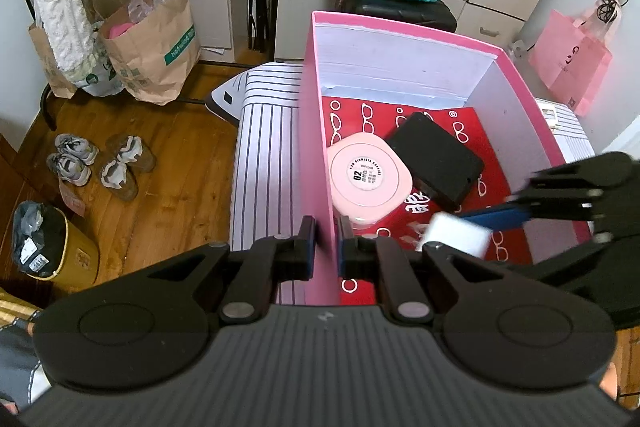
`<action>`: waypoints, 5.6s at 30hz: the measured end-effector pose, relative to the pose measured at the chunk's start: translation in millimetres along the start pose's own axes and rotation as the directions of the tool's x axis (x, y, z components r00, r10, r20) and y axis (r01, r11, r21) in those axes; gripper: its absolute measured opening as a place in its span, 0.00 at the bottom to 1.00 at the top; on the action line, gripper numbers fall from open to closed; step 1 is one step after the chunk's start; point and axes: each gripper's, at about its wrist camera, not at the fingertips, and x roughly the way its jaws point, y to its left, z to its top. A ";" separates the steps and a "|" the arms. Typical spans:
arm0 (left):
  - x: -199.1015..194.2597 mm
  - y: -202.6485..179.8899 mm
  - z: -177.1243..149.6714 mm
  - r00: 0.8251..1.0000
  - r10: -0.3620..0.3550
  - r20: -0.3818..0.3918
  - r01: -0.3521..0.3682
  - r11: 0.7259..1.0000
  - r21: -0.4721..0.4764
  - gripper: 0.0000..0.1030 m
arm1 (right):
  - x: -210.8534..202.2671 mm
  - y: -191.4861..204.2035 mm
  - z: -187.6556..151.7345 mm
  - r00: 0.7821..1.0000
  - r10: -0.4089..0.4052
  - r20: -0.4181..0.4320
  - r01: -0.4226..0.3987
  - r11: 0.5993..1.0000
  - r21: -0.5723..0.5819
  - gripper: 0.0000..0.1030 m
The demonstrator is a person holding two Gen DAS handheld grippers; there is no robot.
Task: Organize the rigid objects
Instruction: 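Carry the white charger cube into the pink box and release it, then grasp the purple starfish with the right tool, then carry the purple starfish into the pink box, then move the right tool to the white Wi-Fi router and grasp it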
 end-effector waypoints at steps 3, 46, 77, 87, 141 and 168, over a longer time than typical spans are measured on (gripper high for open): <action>0.6 -0.7 0.3 1.000 -0.003 0.000 0.003 1.000 -0.004 0.08 | 19.0 6.1 9.7 0.998 -0.011 -0.056 0.010 1.000 -0.026 0.47; 3.9 -6.2 -12.3 0.999 0.042 0.035 -0.042 0.999 -0.009 0.09 | -109.5 -113.1 -208.0 0.887 -0.333 0.319 0.237 0.923 0.304 0.57; 14.2 -12.2 -22.1 0.996 0.074 0.049 -0.075 0.997 0.014 0.08 | -72.8 -106.6 -236.6 0.856 -0.422 0.298 0.345 0.896 0.278 0.56; 13.7 -11.3 -23.4 0.996 0.070 0.053 -0.070 0.997 0.014 0.08 | -71.9 -108.5 -236.1 0.827 -0.466 0.317 0.371 0.873 0.315 0.49; -8.6 -37.2 -35.5 0.988 0.144 0.059 -0.153 0.968 0.200 0.05 | -24.7 0.0 -32.0 0.973 -0.168 0.160 0.192 0.970 -0.151 0.48; -12.6 -32.7 -38.9 0.990 0.126 0.062 -0.133 0.983 0.122 0.07 | -135.4 -126.5 -147.0 0.869 -0.368 0.331 0.265 0.911 0.316 0.57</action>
